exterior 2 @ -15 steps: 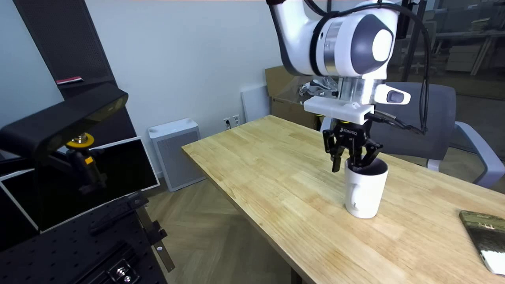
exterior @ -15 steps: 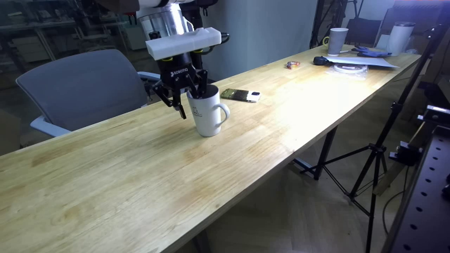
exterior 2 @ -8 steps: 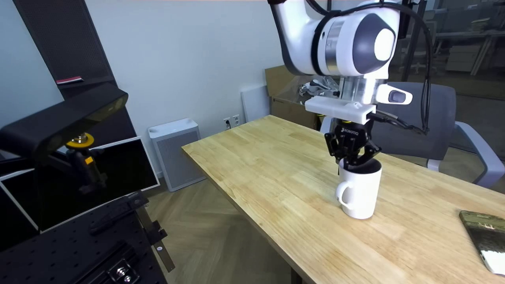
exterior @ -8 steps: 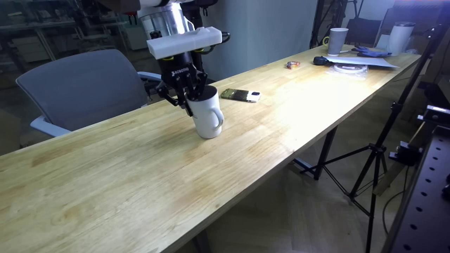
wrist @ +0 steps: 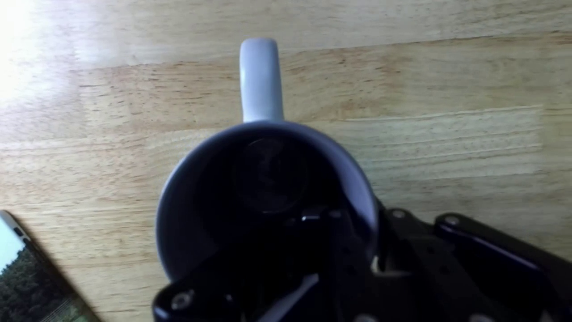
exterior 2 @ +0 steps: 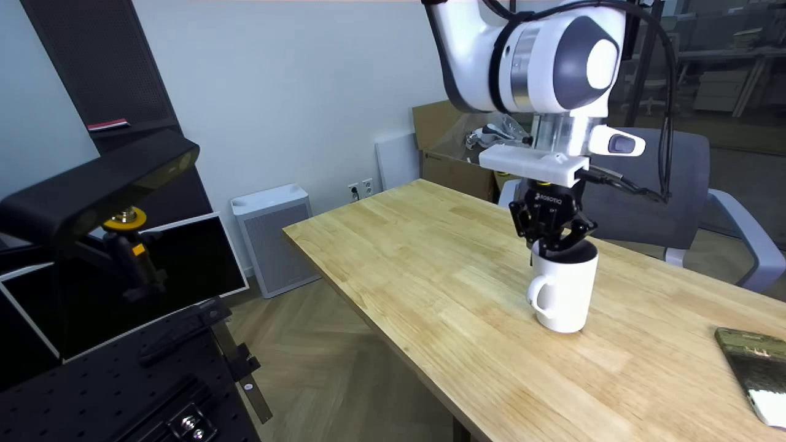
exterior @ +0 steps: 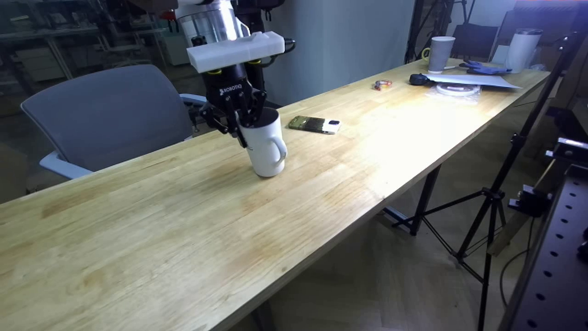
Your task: Pick up the cup and put it on the left side of the table
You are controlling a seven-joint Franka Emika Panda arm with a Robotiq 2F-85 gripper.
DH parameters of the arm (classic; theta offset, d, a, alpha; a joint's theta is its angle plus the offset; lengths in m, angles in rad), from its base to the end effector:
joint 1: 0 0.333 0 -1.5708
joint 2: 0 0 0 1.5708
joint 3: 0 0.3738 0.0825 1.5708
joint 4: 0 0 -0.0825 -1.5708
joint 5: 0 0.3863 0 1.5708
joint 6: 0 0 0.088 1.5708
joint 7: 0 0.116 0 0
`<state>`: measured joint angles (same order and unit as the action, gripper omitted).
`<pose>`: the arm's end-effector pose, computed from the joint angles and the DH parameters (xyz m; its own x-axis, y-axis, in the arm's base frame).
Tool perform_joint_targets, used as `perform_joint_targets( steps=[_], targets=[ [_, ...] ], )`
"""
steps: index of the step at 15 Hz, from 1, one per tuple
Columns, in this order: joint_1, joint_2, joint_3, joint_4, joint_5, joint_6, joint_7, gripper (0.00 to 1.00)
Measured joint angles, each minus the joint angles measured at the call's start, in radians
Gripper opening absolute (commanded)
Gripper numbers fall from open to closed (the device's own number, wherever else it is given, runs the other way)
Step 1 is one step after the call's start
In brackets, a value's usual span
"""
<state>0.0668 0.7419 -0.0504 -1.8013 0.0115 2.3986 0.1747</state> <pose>0.6695 0.0139 0.1532 0.9780 -0.1580 -0.1362 -0.1522 -0.9870 0.0520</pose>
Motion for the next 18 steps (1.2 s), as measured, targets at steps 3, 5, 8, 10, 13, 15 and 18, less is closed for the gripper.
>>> perform_joint_targets(
  steps=[3,5,8,10,13,15,18],
  targets=[
    [0.000,0.000,0.001,0.023,0.005,0.000,0.000,0.03],
    [0.000,-0.001,0.004,0.040,0.008,0.000,0.000,0.03],
    [0.000,-0.006,0.005,0.060,0.011,-0.009,0.002,0.03],
    [0.000,-0.014,0.005,0.072,0.013,-0.039,0.006,0.03],
    [0.000,-0.025,0.005,0.095,0.013,-0.096,0.017,0.03],
    [0.000,-0.034,0.004,0.107,0.015,-0.125,0.023,0.03],
    [-0.002,-0.046,0.003,0.123,0.021,-0.154,0.031,0.03]
  ],
)
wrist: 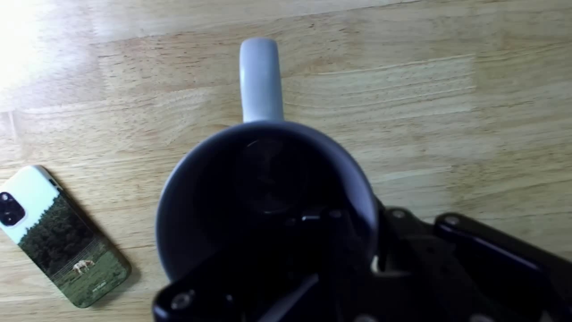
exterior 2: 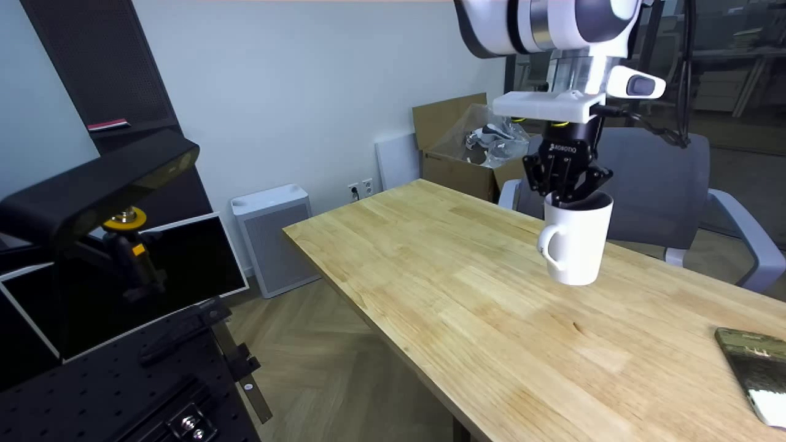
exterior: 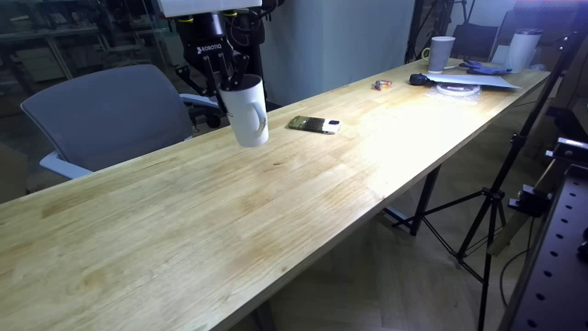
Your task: Pick up the cup and put it on the left side of the table
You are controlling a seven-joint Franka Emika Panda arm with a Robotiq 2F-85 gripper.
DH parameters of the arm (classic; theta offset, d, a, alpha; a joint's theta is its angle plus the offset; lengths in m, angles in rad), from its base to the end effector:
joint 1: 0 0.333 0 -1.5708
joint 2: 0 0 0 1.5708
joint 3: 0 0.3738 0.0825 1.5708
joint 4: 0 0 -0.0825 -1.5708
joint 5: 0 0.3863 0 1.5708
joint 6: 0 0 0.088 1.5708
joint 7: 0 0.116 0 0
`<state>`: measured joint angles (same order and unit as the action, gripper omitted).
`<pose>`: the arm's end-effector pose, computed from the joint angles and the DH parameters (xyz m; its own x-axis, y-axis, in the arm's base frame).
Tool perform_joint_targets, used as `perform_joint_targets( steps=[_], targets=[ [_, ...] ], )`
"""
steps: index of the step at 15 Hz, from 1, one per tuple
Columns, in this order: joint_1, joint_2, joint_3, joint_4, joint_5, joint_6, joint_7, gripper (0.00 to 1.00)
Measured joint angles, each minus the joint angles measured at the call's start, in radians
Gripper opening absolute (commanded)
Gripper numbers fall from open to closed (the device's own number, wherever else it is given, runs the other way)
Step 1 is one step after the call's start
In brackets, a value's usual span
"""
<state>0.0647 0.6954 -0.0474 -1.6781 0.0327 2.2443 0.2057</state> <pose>0.7027 0.0176 0.2207 0.9719 -0.2006 -0.1236 -0.1979 -0.9796 0.0336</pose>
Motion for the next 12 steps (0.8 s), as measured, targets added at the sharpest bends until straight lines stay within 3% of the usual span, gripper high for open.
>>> perform_joint_targets(
  steps=[7,12],
  targets=[
    [0.006,-0.006,0.019,0.026,0.009,-0.007,0.002,0.03],
    [0.047,0.000,0.061,0.041,0.008,-0.007,0.002,0.03]
  ],
)
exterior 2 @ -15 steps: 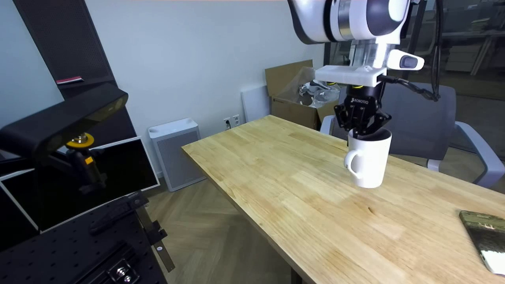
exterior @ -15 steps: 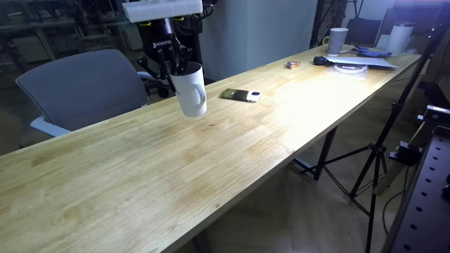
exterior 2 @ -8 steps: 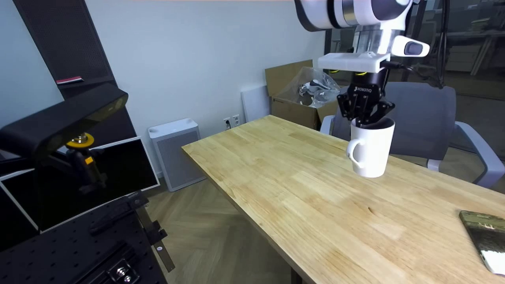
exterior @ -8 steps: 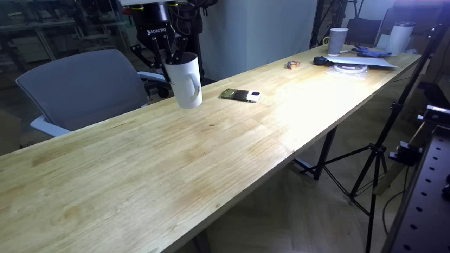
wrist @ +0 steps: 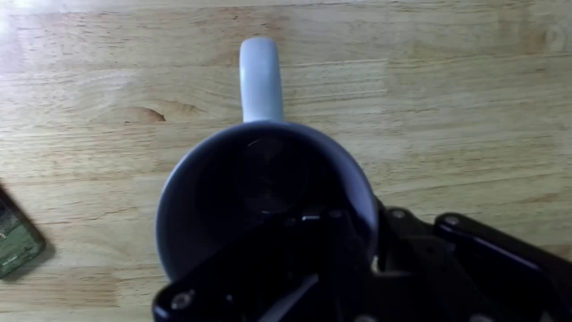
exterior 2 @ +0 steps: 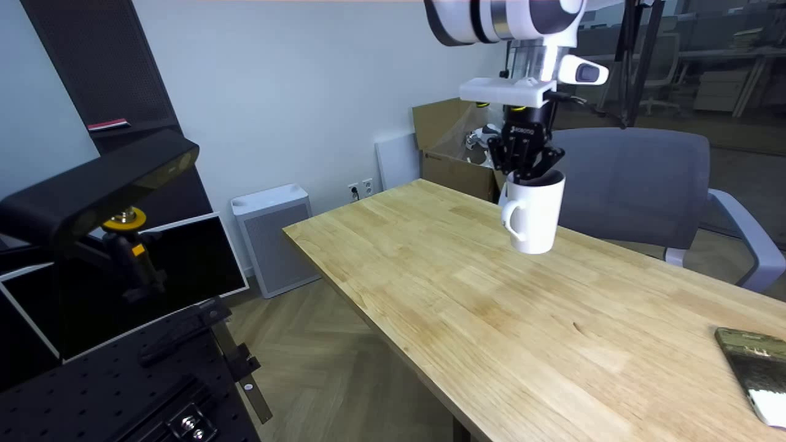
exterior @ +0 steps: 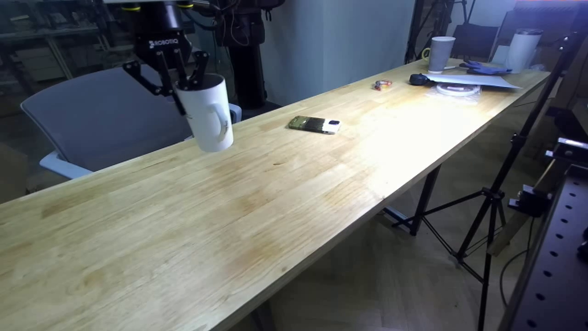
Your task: Pick up the cup and put it on the left side of the table
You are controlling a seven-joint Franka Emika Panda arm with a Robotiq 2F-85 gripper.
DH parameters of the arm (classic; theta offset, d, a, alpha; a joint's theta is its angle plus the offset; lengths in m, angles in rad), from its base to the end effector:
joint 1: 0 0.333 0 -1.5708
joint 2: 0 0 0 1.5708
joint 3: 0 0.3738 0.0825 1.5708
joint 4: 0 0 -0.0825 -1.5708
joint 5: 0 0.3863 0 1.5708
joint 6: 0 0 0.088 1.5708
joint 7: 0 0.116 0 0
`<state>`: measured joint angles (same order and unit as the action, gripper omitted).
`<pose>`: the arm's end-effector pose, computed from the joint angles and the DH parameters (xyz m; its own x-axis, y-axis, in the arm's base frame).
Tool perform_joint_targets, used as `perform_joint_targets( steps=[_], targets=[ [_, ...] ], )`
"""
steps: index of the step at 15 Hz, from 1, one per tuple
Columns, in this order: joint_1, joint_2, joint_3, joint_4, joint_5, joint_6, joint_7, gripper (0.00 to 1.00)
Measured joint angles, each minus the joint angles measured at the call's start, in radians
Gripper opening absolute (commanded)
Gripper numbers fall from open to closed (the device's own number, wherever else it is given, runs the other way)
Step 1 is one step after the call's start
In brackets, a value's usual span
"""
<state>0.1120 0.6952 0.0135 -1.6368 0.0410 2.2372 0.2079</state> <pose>0.7104 0.0897 0.2367 0.9887 -0.1103 -0.1011 -0.1127 -0.9935 -0.0178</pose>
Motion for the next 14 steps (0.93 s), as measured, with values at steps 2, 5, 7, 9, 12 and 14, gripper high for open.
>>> perform_joint_targets(
  steps=[2,5,7,9,12,14],
  targets=[
    [0.025,0.006,0.015,0.004,0.000,0.000,0.000,0.03],
    [0.067,0.017,0.033,0.010,-0.002,0.000,0.000,0.03],
    [0.096,0.025,0.041,0.017,-0.003,0.000,0.000,0.03],
    [0.123,0.033,0.046,0.025,-0.005,0.000,0.000,0.03],
    [0.155,0.041,0.055,0.029,-0.008,0.001,0.000,0.03],
    [0.168,0.046,0.061,0.032,-0.010,0.001,-0.002,0.03]
  ],
)
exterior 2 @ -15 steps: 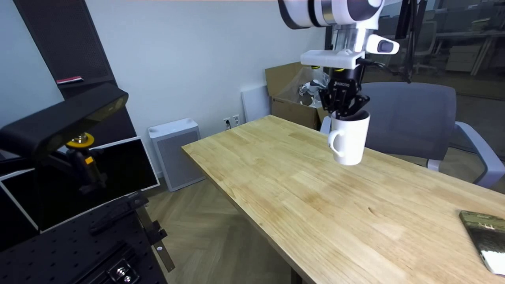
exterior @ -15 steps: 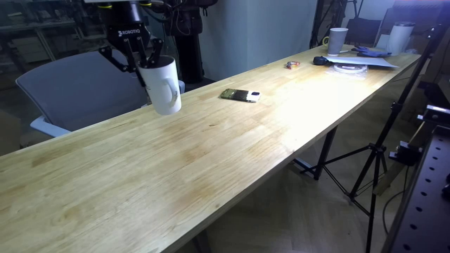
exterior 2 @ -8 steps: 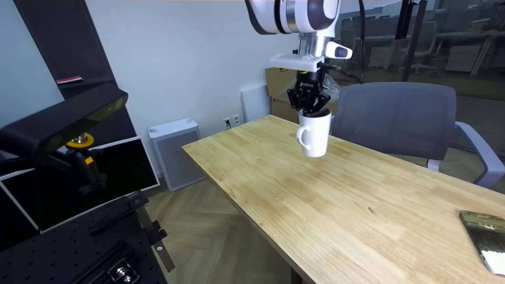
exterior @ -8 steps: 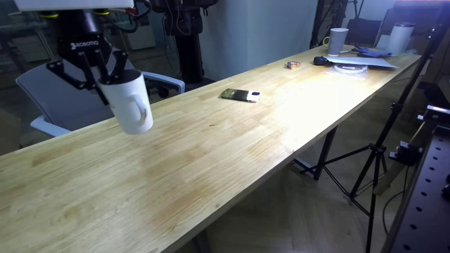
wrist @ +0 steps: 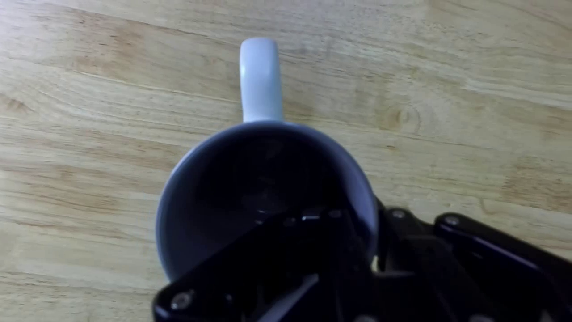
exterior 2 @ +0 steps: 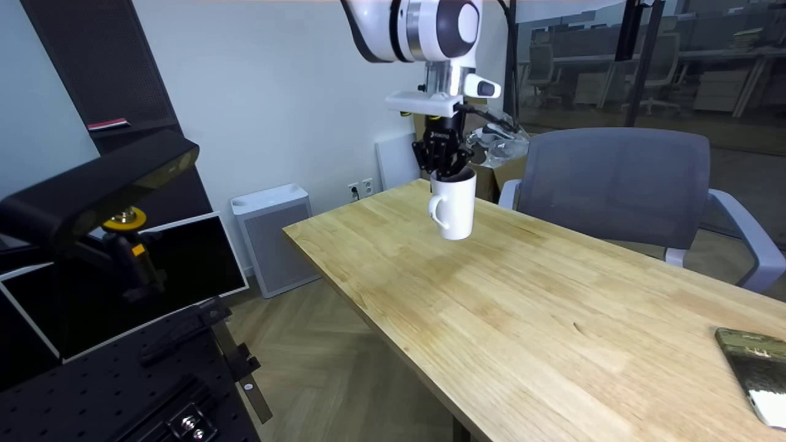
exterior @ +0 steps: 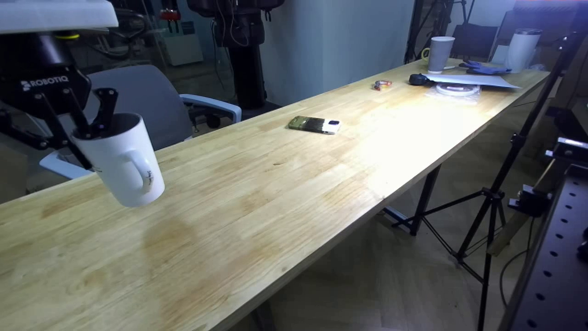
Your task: Pick up the cup and put it on the left side of the table
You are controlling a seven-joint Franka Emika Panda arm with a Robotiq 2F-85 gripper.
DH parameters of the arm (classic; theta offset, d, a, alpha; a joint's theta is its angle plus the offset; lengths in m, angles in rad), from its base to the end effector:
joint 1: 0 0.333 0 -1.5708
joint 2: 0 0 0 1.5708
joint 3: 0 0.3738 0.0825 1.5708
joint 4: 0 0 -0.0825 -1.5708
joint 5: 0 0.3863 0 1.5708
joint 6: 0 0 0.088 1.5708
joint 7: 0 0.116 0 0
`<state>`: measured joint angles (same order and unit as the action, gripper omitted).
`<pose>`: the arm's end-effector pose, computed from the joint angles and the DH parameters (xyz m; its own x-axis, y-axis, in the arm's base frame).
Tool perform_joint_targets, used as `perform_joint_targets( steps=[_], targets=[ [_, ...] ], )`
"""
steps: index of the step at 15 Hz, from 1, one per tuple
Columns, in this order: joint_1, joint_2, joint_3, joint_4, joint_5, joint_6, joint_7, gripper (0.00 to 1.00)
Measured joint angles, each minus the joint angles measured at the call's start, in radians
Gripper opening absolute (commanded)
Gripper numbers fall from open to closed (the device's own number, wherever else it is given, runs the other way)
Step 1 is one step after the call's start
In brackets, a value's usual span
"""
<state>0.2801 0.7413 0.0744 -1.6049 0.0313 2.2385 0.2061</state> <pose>0.6797 0.2440 0.2179 0.9864 0.1128 -0.1197 0.1076 -0.9930 -0.0491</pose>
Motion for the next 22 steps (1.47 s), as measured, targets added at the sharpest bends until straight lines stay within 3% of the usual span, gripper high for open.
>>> perform_joint_targets(
  steps=[22],
  targets=[
    [0.017,0.103,0.029,0.021,-0.017,0.010,-0.072,0.03]
  ],
)
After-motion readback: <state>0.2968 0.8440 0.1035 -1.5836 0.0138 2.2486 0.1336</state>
